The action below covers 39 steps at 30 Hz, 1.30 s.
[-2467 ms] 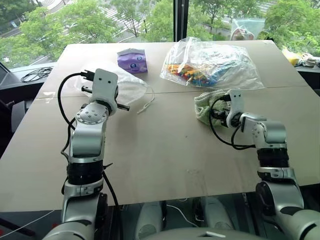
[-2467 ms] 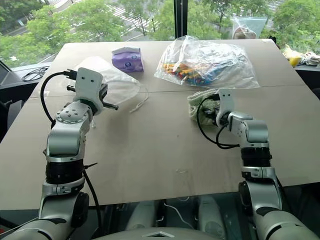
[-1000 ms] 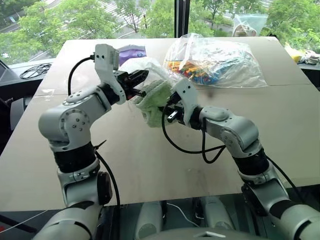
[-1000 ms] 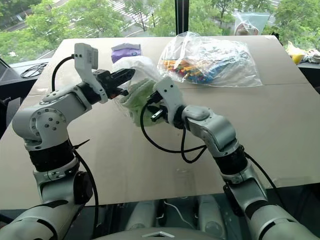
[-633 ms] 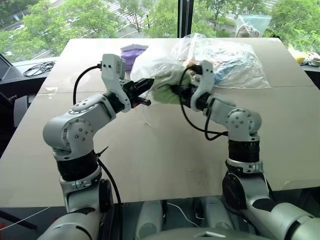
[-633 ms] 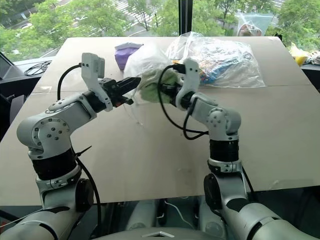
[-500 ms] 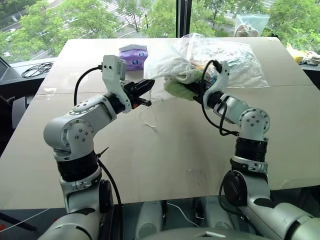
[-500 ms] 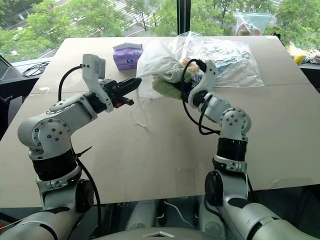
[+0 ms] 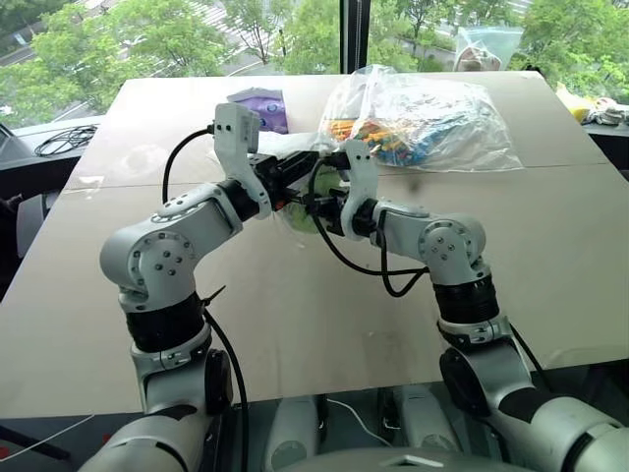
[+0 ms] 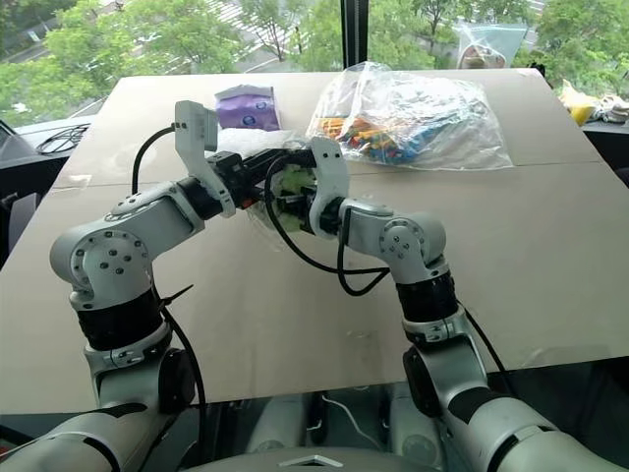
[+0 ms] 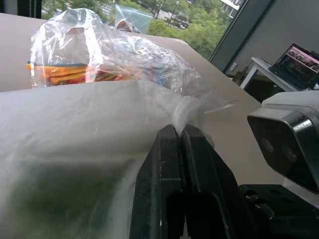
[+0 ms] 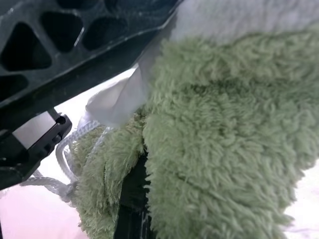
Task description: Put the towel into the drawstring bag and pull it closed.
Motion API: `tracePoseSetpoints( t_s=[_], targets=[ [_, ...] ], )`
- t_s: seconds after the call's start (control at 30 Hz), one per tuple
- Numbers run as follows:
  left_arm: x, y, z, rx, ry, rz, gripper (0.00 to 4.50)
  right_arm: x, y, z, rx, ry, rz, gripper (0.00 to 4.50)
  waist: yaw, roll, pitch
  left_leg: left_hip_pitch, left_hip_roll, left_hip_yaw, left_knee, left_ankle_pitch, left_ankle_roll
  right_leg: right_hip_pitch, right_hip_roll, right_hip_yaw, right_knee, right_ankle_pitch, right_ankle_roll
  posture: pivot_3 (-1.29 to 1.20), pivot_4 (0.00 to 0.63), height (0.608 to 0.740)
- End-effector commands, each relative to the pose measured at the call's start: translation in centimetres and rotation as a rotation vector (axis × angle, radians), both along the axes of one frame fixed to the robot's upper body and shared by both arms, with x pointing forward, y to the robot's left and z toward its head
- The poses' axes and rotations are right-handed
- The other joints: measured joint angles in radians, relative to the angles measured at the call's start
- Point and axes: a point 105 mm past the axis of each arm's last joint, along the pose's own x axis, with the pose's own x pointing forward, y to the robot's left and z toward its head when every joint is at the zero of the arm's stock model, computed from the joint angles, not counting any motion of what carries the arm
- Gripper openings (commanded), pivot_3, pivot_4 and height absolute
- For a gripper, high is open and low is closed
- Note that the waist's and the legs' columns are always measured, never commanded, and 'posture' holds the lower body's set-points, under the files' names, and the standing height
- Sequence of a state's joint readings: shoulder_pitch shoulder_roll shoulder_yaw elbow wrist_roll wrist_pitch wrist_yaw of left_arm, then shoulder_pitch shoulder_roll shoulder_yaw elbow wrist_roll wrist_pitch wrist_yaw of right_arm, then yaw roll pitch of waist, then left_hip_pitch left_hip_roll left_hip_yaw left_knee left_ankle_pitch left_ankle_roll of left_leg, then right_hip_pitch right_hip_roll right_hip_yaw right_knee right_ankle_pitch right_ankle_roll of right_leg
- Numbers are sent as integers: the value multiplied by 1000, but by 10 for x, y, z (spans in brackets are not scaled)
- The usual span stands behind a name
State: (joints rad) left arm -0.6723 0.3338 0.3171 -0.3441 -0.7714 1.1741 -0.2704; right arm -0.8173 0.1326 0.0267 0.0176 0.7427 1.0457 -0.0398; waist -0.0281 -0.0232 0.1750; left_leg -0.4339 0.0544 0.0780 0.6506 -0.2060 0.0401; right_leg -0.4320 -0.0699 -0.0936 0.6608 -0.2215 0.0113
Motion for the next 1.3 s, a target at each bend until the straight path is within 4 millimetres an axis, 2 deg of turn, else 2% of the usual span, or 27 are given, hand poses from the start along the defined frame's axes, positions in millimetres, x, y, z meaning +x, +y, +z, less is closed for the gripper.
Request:
tracePoseSetpoints(
  t_s=[0.03, 0.07, 0.1, 0.17, 0.2, 0.27, 0.3, 0.33, 0.37, 0.4, 0.43, 0.5, 0.57, 0.6, 0.67, 0.7, 0.73, 0.77, 0.8, 0.87, 1.0, 1.2, 1.27, 1.3],
  targets=[
    [-14, -15, 6, -19, -33, -79, 0, 35, -18, 36, 332, 117, -262, 110, 16, -1, 0, 0, 0, 0, 0, 0, 0, 1, -1, 0, 0, 0, -1, 0, 150, 740],
    [-17, -18, 4, -12, -32, -93, 0, 39, -19, 35, 370, 158, -278, 110, 20, -1, 0, 0, 0, -1, 1, 0, 0, 1, -1, 0, 0, 0, -1, 0, 150, 740],
    [-18, -20, 2, -10, -29, -98, 0, 34, -14, 40, 349, 123, -228, 110, 22, -1, 0, 0, 0, -2, 1, 0, 0, 1, -1, 0, 0, 1, -1, 0, 150, 740],
    [-18, -22, 1, -17, -21, -96, 0, 16, 3, 43, 252, 44, -76, 110, 9, -1, 1, 0, -1, 0, 1, 0, 0, 0, 0, 1, 0, 1, -1, 0, 150, 740],
    [-18, -23, 1, -20, -20, -97, 0, 18, 2, 45, 289, 66, -89, 110, 0, -1, 1, 0, -1, 1, 0, 0, 0, 0, 0, 3, 0, 1, -1, 0, 150, 740],
    [-18, -24, 0, -21, -21, -101, 0, 45, -22, 46, 465, 231, -277, 110, -4, -1, 1, 1, 0, 1, -2, 0, 0, 0, 1, 5, 1, 1, -1, 0, 150, 740],
    [-18, -24, 0, -21, -21, -101, 0, 53, -30, 44, 492, 261, -327, 110, -1, -1, 1, 1, 0, 0, -3, 0, 0, 0, 1, 3, 1, 1, -1, 0, 150, 740],
    [-18, -24, 0, -22, -21, -100, 0, 52, -30, 49, 433, 183, -307, 110, 1, -1, 1, 1, 1, -1, -3, 0, 0, 0, 2, 2, 1, 1, -1, 0, 150, 740],
    [-18, -24, 0, -26, -21, -96, 0, 44, -21, 52, 354, 116, -239, 110, 3, 0, 1, 0, 1, -2, -3, 0, 0, 0, 2, 1, 1, 1, -1, 0, 150, 740],
    [-16, -26, 1, -30, -23, -94, 0, 37, -13, 55, 352, 94, -199, 110, -3, 0, 1, 0, 1, -1, -3, 0, 0, 0, 2, 1, 1, 1, -1, 0, 150, 740],
    [-15, -27, 1, -33, -25, -92, 0, 35, -10, 57, 369, 102, -203, 110, -9, 0, 1, 1, 1, 0, -3, 0, 0, -1, 2, 3, 0, 1, -1, 0, 150, 740],
    [-12, -29, 3, -39, -31, -91, 0, 44, -17, 48, 410, 202, -303, 110, -8, 0, 1, 1, 1, 1, -3, 0, 0, -1, 2, 4, 0, 1, -1, 0, 150, 740],
    [-9, -32, 6, -58, -40, -88, 0, 36, -7, 47, 337, 137, -218, 1131, -4, 0, 1, 0, 1, 0, -3, 0, 0, -1, 2, 3, 0, 1, -1, 0, 150, 740],
    [-8, -33, 9, -73, -47, -90, 0, 32, -3, 49, 329, 120, -188, 1425, -4, 0, 1, 0, 0, 0, -3, 0, 0, -1, 1, 3, 0, 1, -1, 0, 150, 740],
    [-7, -35, 11, -88, -57, -94, 0, 30, -2, 51, 339, 126, -185, 2404, -4, 0, 1, 0, 0, 1, -2, 0, 0, -1, 1, 4, 0, 1, -1, 0, 150, 740],
    [-6, -34, 12, -91, -63, -95, 0, 34, -6, 51, 337, 127, -220, 2945, -4, 0, 1, 0, 0, 1, -2, 0, 0, -1, 1, 4, 0, 1, -1, 0, 150, 740],
    [-3, -28, 13, -103, -65, -83, 0, 36, -10, 49, 317, 120, -236, 3152, -4, 0, 1, 0, 0, 1, -2, 0, 0, -1, 1, 4, 0, 1, -1, 0, 150, 740],
    [-1, -24, 14, -111, -66, -74, 0, 37, -14, 49, 302, 114, -245, 3643, -4, 0, 1, 0, 0, 1, -2, 0, 0, -1, 1, 4, 0, 1, -1, 0, 150, 740],
    [2, -20, 14, -108, -75, -56, 0, 36, -17, 47, 279, 101, -234, 3832, -4, 0, 1, 0, 0, 1, -2, 0, 0, -1, 1, 4, 0, 1, -1, 0, 150, 740],
    [7, -9, 19, -127, -96, -25, 0, 31, -28, 45, 209, 48, -166, 3832, -5, 0, 2, 0, 0, 0, -2, 0, 0, -1, 2, 3, 0, 1, -1, 0, 150, 740],
    [12, 1, 30, -200, -106, -16, 0, 33, -68, 45, 148, 4, -143, 3832, 5, 0, 2, 0, 0, 0, -2, 0, 0, 0, 2, 2, 0, 1, -1, 0, 150, 740],
    [12, 0, 31, -206, -113, -30, 0, 11, -103, 68, 119, -236, 2, 3832, 17, 0, 2, -1, 0, 1, -2, 0, 0, -1, 1, 2, -3, 0, -1, 0, 150, 740],
    [11, 0, 32, -208, -115, -35, 0, 13, -116, 56, 22, -317, -27, 3832, 17, 0, 2, -1, -1, 0, -2, 0, 0, 0, 2, 2, -3, 0, -1, 0, 150, 740],
    [11, 0, 32, -208, -115, -37, 0, 19, -123, 41, -101, -365, -66, 3832, 17, 0, 2, -1, -1, 0, -3, 0, 0, 0, 2, 2, -3, 0, 0, 0, 150, 740]
  ],
)
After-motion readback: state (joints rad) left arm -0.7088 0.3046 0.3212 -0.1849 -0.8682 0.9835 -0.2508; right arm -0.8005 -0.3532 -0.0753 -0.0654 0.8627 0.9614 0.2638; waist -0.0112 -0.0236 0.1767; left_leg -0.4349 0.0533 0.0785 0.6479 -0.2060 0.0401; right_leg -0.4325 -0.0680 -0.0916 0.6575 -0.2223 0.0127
